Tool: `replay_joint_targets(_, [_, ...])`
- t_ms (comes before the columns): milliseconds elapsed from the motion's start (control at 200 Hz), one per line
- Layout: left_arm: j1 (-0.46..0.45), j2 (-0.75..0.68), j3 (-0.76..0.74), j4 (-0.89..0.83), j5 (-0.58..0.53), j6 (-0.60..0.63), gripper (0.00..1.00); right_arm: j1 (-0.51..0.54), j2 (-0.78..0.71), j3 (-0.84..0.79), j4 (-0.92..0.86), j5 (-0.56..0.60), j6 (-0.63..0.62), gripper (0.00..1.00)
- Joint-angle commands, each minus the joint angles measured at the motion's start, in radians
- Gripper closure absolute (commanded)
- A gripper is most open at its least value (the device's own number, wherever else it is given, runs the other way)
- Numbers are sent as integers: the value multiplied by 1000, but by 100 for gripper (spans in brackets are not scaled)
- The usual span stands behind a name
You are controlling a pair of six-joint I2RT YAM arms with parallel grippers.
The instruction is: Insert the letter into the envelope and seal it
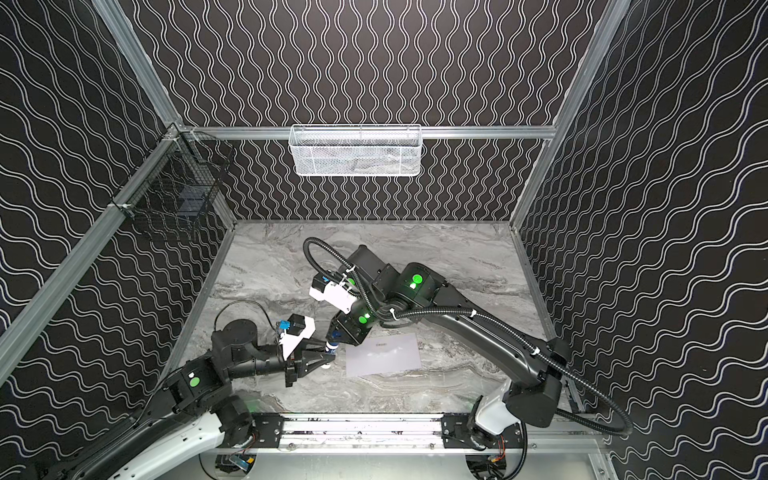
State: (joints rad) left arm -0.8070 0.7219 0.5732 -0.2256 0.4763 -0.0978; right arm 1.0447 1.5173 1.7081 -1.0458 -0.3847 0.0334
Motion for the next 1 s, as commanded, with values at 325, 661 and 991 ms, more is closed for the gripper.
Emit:
replay_joint_targets(325, [1, 16, -13, 242, -47, -32, 100, -94, -130, 84, 15, -37, 105, 32])
replay_joint_targets(661, [1, 34, 11, 253, -30, -43, 100, -51, -228, -85, 223, 166, 337, 32])
replay_joint_targets(991, [2, 45, 11, 264, -18, -52, 100, -13, -214, -152, 331, 127, 372, 39])
